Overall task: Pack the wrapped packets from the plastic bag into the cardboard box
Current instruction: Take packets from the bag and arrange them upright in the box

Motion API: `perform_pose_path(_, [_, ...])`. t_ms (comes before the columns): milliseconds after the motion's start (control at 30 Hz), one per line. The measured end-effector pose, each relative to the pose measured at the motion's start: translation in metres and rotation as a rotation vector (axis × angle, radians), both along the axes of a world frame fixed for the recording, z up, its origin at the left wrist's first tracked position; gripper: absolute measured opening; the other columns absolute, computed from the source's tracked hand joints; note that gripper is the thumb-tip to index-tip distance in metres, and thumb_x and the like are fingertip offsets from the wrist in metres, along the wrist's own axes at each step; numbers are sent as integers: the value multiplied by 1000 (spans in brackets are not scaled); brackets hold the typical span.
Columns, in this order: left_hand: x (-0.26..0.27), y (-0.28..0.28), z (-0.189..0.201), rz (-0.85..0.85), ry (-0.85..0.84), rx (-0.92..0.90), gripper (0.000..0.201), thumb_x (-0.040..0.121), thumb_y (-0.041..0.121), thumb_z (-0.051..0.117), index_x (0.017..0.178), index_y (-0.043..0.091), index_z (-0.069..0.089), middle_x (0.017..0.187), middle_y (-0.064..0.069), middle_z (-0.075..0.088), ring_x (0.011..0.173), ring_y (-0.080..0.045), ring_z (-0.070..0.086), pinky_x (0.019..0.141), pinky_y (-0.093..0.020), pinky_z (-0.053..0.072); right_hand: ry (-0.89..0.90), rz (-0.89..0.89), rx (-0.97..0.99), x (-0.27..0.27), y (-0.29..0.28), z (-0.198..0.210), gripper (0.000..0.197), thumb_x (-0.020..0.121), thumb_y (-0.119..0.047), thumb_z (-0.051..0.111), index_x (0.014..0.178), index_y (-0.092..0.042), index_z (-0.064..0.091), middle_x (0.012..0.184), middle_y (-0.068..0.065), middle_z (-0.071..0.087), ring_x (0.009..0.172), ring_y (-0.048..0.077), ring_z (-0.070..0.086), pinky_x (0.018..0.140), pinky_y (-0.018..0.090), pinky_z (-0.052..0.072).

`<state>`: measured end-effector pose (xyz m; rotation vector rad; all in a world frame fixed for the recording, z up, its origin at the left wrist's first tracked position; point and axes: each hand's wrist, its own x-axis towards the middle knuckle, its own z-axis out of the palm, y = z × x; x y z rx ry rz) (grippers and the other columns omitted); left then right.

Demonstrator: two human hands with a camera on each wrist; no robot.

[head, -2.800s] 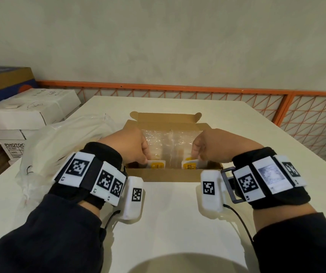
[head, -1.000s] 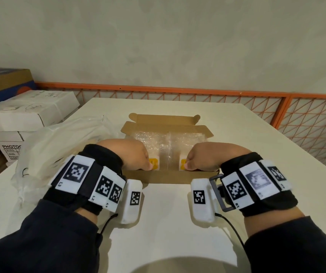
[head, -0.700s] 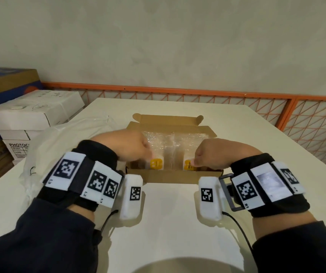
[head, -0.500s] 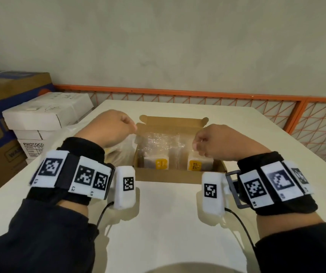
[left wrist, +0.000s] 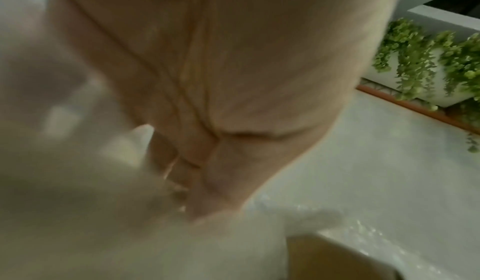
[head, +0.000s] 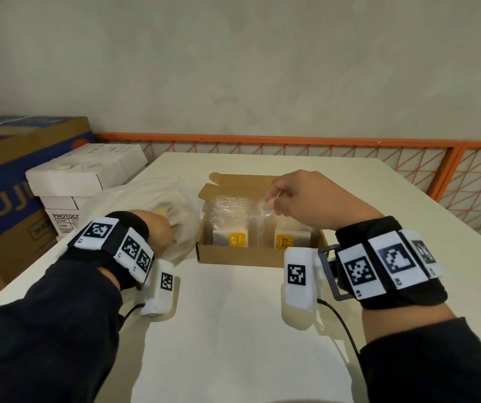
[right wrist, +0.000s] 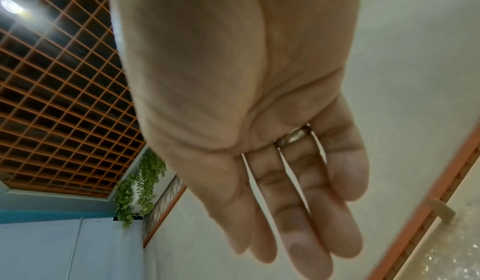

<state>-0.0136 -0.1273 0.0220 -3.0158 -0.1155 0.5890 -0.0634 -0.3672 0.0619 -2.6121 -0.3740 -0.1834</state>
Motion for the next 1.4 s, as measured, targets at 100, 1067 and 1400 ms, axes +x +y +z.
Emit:
perform_pose_path(100, [-3,-1,4,6,-26,-13,29,95,24,42,111,5,58,110,-10,57,97,-24,51,88,-31,40,-2,8,24,-1,-1,1,18,90,-19,52,97,-15,68,87,-4,62,85,12,55,71,25,39])
perform_pose_path(1067, [-23,-83,31,-61,-728,-1628,25,84,2,63,75,24,64,74,8,63,61,-6,53,61,-16,47,-163,47,465,10,6,-12,111,83,-2,63,139,-51,-19,150,-13,28,80,1,66,73,19,54])
perform_pose_path(1400, [-15,-81,31,92,-223,-1912,21,87,-3,55,78,13,64,59,4,65,49,-3,60,50,-15,52,-597,-82,213,25,1,-26,57,77,7,63,127,-18,56,150,22,20,124,21,43,105,8,24])
